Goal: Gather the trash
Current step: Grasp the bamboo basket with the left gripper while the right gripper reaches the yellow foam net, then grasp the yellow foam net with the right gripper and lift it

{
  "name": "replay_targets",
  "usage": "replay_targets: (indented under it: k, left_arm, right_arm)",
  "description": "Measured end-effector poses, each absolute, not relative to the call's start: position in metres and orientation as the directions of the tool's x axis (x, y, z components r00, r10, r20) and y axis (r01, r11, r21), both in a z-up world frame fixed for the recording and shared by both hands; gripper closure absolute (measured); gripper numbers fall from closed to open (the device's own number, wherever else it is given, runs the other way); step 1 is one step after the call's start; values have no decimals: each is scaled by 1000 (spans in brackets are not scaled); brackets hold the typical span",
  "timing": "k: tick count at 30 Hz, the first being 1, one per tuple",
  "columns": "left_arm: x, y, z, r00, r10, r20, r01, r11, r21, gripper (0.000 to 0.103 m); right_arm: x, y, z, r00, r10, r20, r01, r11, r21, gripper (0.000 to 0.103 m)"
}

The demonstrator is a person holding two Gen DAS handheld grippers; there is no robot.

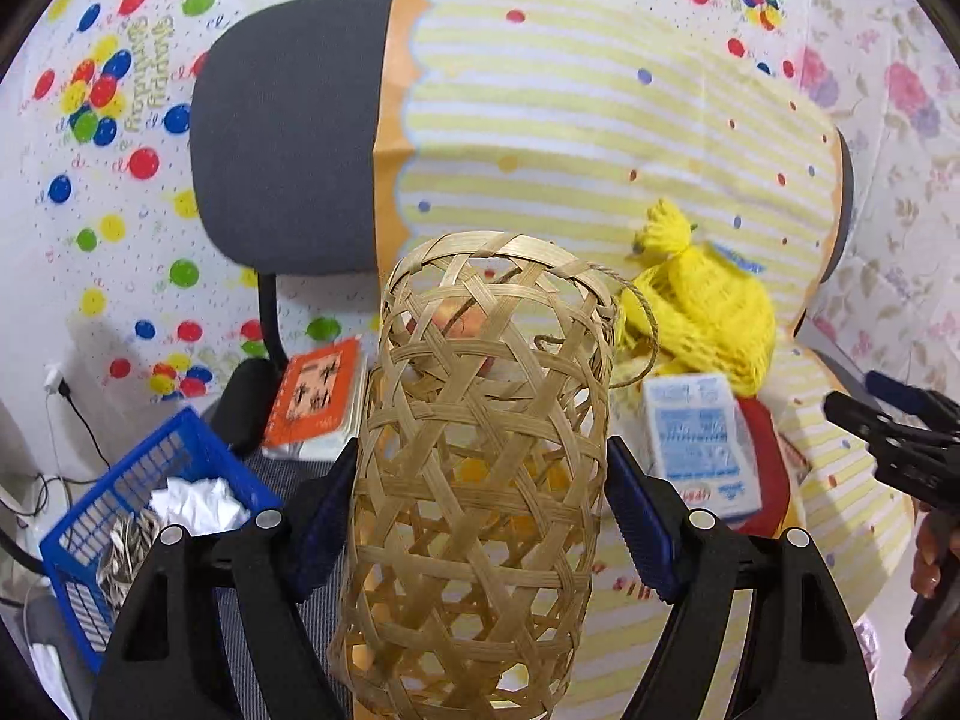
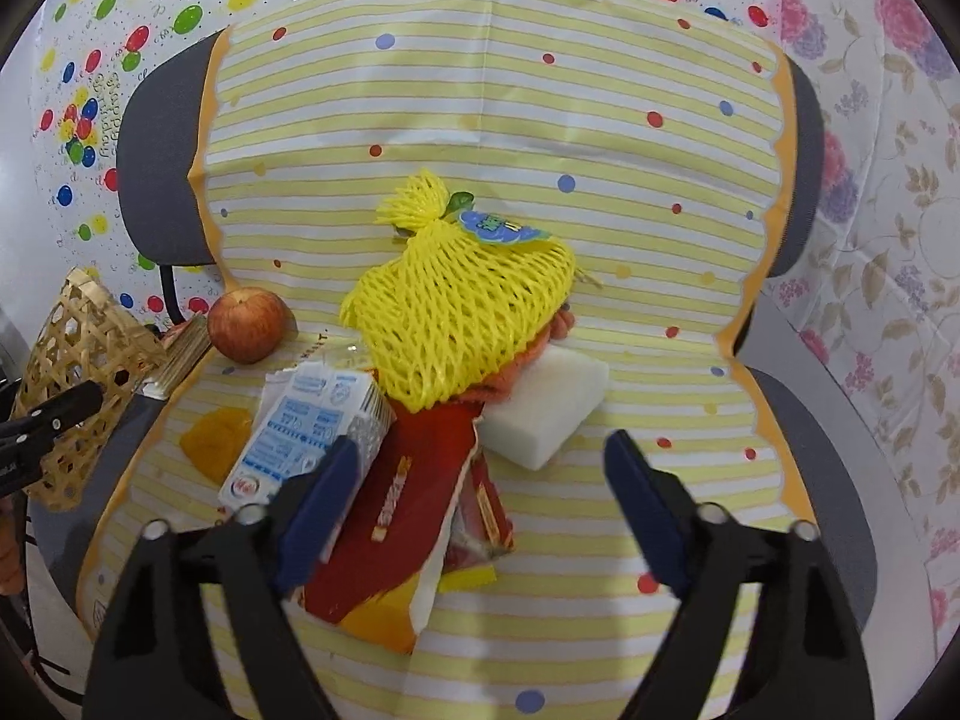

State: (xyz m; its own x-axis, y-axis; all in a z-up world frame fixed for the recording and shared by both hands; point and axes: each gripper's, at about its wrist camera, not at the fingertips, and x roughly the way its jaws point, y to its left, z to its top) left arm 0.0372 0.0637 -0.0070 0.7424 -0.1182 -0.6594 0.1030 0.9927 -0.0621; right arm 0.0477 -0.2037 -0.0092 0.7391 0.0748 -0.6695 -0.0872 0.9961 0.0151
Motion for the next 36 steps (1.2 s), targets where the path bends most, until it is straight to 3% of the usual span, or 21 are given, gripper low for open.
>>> replay_targets:
  k: [3, 8, 16, 20, 22, 26, 27, 29, 30, 36]
  left_arm:
    - [48, 59, -3, 749, -119, -651, 98, 993, -69, 26]
    - [77, 49, -9, 740, -116, -662, 91, 993, -72, 26]
    - [108, 31, -23, 720, -117, -684, 100, 993, -65, 25]
    - [118, 26, -30, 707, -118, -698, 103, 993, -63, 25]
    - [120, 26, -33, 700, -115, -705, 102, 993, -60, 25]
    - [118, 28, -32, 700, -112, -705, 95, 993, -63, 25]
    - [117, 29, -30, 702, -110, -704, 92, 994, -64, 25]
    - [113, 31, -24, 707, -106, -700, 85, 994, -65, 25]
    - [111, 30, -22, 710, -105, -696, 83, 994, -66, 25]
    - [78, 27, 12, 752, -122, -647, 108, 992, -61, 25]
  right_arm:
    - [71, -218, -11, 727, 136, -673, -76, 990, 119, 41]
    - [111, -238, -20, 706, 199, -680, -56, 972, 226, 41]
    - [161, -248, -41, 672, 274, -688, -55, 945, 323, 26]
    - [179, -243, -50, 651, 328, -684, -77, 926, 370, 26]
    - [178, -241, -45, 669, 339, -662, -87, 920, 383, 38]
    - [165, -236, -17, 733, 348, -585, -133, 916, 377, 41]
    - [162, -236, -11, 740, 353, -573, -141, 914, 381, 46]
    - [156, -235, 3, 754, 356, -553, -147, 911, 386, 61]
    - [156, -236, 6, 755, 351, -554, -146, 914, 380, 89]
    - [114, -226, 52, 828, 283, -485, -160, 947, 279, 91]
